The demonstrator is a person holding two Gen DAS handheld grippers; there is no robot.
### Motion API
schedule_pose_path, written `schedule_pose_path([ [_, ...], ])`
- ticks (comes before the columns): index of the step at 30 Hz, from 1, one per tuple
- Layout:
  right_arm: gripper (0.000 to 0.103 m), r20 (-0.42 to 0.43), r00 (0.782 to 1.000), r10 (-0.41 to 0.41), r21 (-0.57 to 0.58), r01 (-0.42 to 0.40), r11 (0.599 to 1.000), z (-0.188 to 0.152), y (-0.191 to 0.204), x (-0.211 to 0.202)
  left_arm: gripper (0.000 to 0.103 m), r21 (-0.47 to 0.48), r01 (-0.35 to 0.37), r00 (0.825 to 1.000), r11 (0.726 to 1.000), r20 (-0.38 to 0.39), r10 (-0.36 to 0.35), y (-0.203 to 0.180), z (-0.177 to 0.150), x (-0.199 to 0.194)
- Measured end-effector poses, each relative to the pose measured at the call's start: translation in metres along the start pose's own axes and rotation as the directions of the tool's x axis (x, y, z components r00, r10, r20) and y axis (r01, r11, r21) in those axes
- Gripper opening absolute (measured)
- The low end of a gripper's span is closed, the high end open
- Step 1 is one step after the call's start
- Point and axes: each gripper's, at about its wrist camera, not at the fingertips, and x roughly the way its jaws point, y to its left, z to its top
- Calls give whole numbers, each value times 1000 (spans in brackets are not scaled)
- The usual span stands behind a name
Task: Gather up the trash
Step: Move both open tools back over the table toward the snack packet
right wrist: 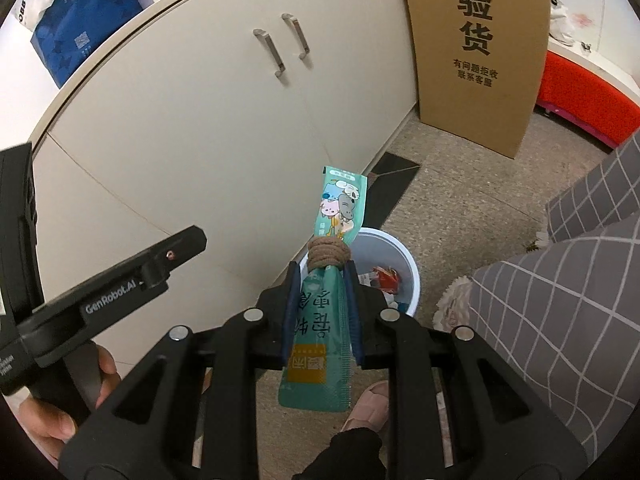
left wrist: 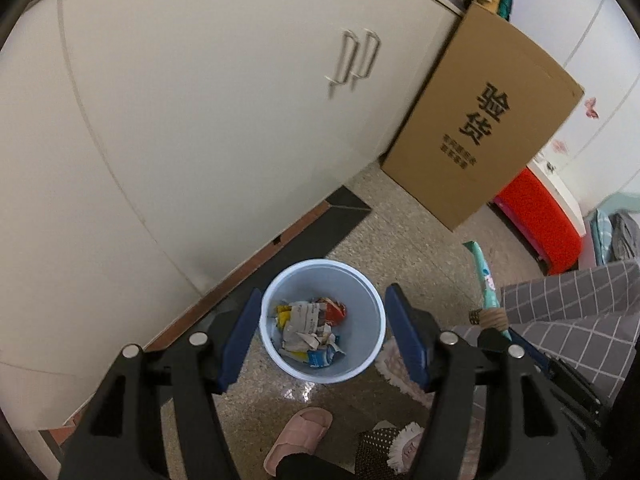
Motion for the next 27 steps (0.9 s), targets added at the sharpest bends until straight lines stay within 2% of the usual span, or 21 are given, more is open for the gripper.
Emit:
schedule_pose_path([
  [4,24,53,998,21,-9,-21,1000,10,10,3,63,-53,-32,998,998,45,34,15,3,-10],
  [5,28,72,997,22,-8,-22,1000,14,11,4,63,-59,-38,998,998,50,41,18,4,-11],
  [6,58,82,997,2,-3,-2,1000,17,12,6,63,-62,-45,997,997,55,49,20,5,-14],
  [7,77,93,996,-12,1,12,1000,19,13,6,63,-61,-49,997,997,57,53,21,6,-15],
  [13,77,110,994,-18,-13,20,1000,20,16,-9,63,-102,-52,995,993,78,60,32,8,-31],
  [18,77,115,993,-38,-8,39,999,17,15,-29,63,-96,-23,996,995,80,31,20,7,-46],
  [22,77,145,989,-40,14,39,999,16,9,-59,63,-70,10,995,997,97,-3,6,2,-64],
  [27,77,225,974,-36,30,30,999,11,-1,-115,65,-33,50,991,998,130,-45,-26,-5,-97],
])
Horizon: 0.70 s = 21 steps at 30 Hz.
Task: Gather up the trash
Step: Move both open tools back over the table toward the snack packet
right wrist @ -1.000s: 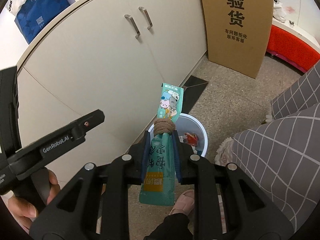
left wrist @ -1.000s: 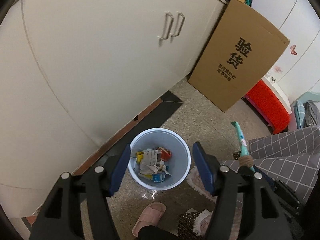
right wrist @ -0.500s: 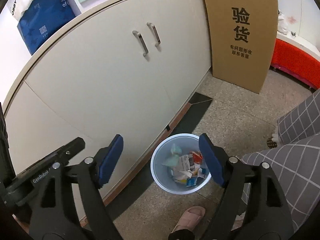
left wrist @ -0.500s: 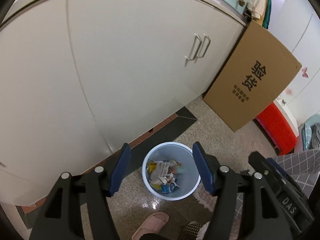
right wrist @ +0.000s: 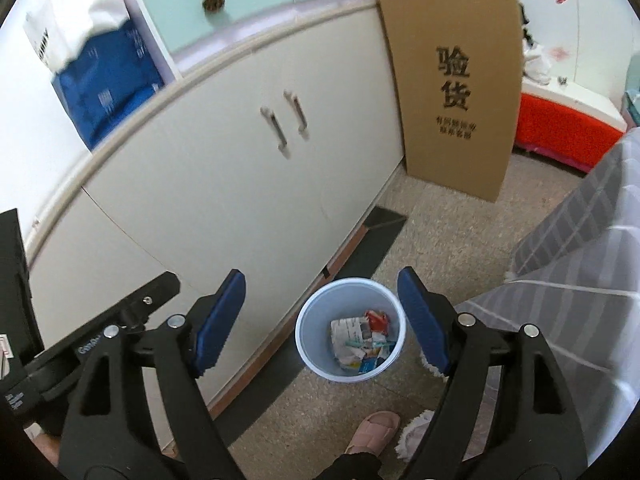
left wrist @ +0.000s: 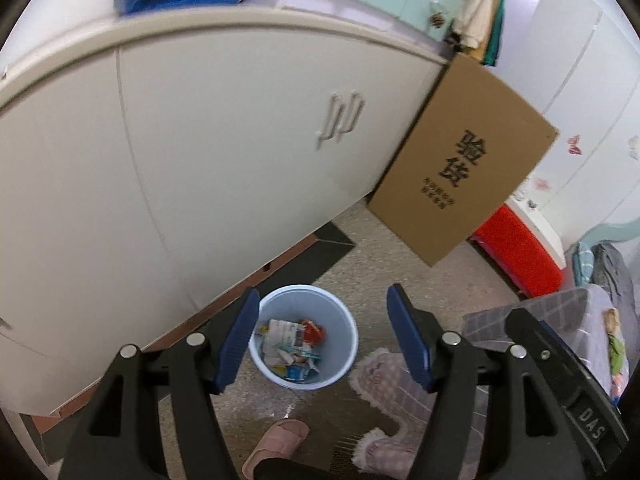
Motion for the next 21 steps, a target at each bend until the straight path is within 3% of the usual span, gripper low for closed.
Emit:
schedule_pose_path([
  [11,77,162,984,-70,82,57,995,0,-73,-128,69,191,125,989,974,60,-139,-124,-33,-76],
  [17,77,208,965,-157,140,129,982,-16,-135,-190,71,316,200,977,927,2,-212,-206,-67,-94],
  [21,77,223,948,-229,184,190,964,-30,-181,-225,73,392,264,964,881,-75,-256,-262,-93,-92],
])
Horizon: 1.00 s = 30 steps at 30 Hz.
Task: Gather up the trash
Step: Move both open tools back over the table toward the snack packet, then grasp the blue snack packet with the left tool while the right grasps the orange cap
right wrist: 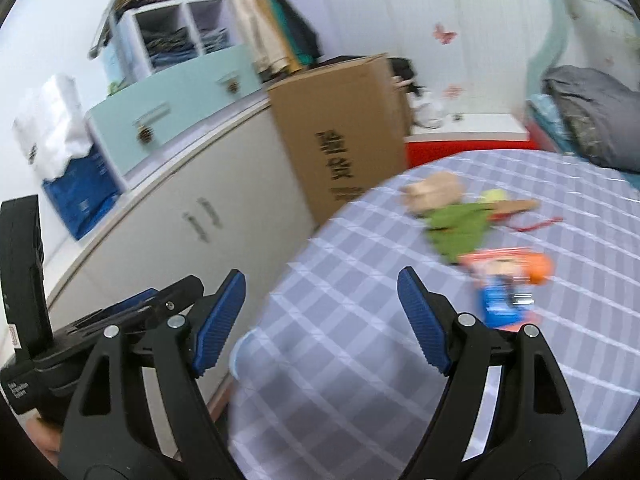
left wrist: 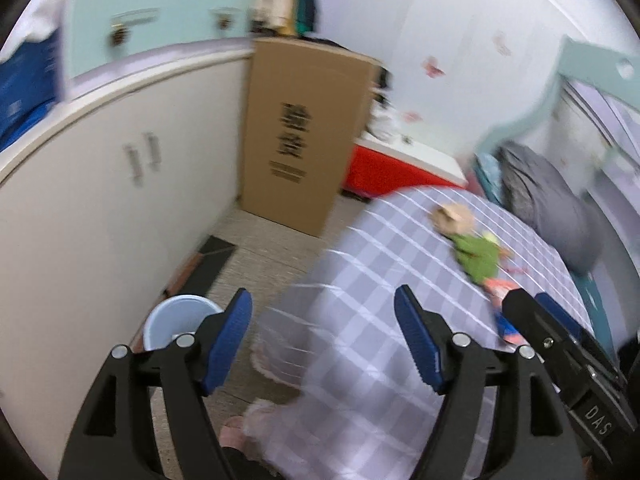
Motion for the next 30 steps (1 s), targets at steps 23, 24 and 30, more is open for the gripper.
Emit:
schedule_pose_path([
  [23,80,-41,980,-194,223,198,955,-8,-191,-39,65,291,88,979,953,-204,-28,-197,-36,96],
  [24,80,-43,980,-192,222,197,955,-8,-192,-38,56,295,89,978,951,-209,-26,-198,-36,97],
  [30,80,-68,979,-190,203,200,959,-4,-190,-27,32,302,152,972,941,-218,-87,-198,-36,96],
])
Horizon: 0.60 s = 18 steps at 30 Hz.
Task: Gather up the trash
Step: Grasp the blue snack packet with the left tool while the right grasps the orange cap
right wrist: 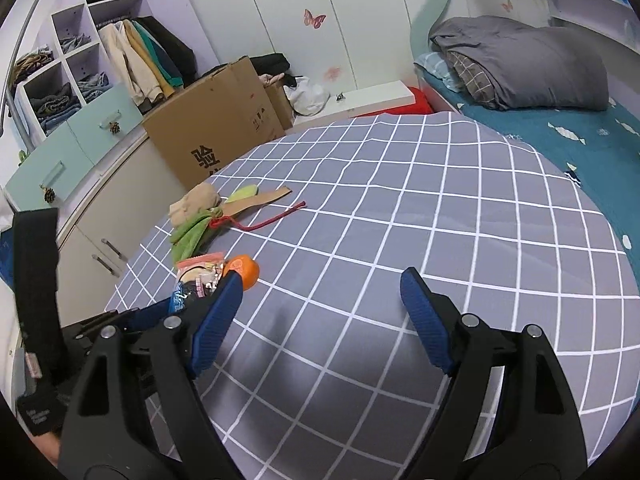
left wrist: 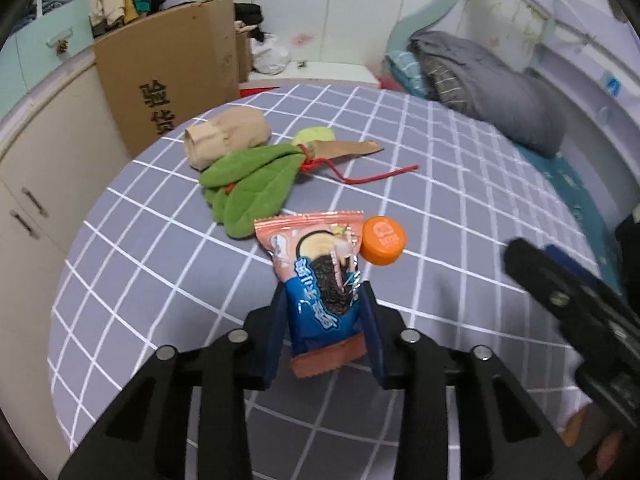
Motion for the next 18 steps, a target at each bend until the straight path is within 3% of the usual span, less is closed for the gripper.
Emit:
schedule_pose_path([
  [4,80,-28,1000,-4,-44,3,999,2,14,10,30,-17,-5,997,1000,72,6,16,-7,-23],
  [8,80,-65,998,-2,-86,-4,996,2,33,25,29,-59,-56,989,997,135,63,40,-9,-45],
  [9,80,-84,996,-4,-106,-5,994,2,39,31,17,-70,-65,986,995,148,75,45,-10,-49],
  [13,79,-118,992,-44,-190,21,982,1,61,52,17,-116,-67,982,991,166,86,71,-8,-62],
  [14,75,-123,991,-52,-205,26,978,1,65,55,17,-128,-66,981,990,175,88,79,-8,-65],
  [16,51,-146,987,-72,-230,37,972,0,73,66,17,-130,-60,981,990,176,82,85,-10,-66],
  [18,45,-144,984,-108,-264,67,962,0,79,72,17,-136,-46,981,990,179,70,94,-13,-68],
])
